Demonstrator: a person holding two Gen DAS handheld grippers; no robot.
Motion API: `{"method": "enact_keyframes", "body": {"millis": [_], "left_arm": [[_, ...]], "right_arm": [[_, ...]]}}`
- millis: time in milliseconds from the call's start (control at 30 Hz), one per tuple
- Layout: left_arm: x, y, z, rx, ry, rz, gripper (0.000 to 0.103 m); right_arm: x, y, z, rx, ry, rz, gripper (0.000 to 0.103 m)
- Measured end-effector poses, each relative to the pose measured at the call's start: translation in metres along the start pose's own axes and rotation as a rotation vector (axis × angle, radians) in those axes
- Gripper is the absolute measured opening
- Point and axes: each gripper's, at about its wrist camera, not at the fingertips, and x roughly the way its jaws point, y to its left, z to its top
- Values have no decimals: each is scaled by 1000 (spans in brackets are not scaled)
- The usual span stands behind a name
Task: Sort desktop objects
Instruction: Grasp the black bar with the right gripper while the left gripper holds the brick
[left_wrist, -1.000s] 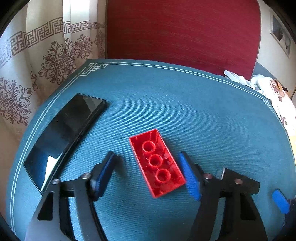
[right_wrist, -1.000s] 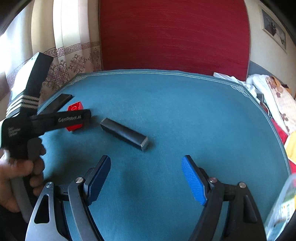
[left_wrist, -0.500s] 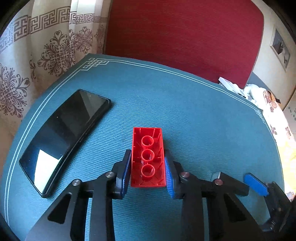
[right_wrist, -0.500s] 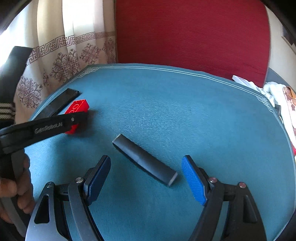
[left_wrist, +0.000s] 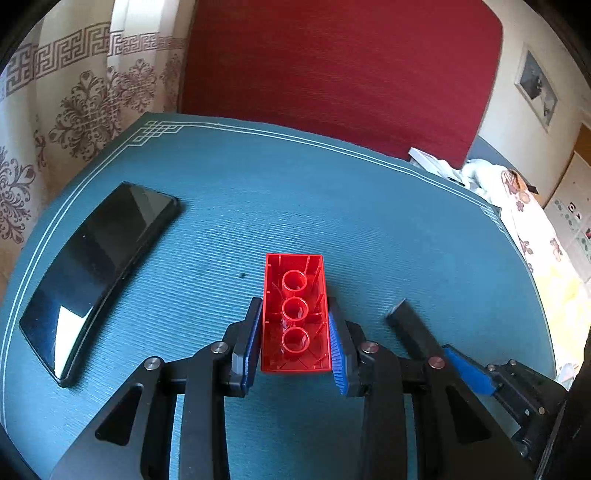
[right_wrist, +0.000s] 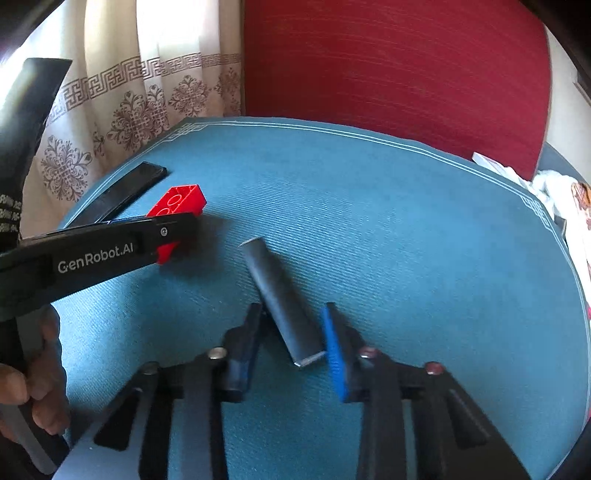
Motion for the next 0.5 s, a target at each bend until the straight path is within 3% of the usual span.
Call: {"method": "enact_keyframes", "body": {"millis": [33,500], "left_arm": [[-1,-1,0,4,-1,-4,35],[-19,-27,-4,40,-18,-78,35]], "right_arm": [[-2,-2,-2,12,1,-3,21],[-46,-25,-34,168,-9,-8,21]]}}
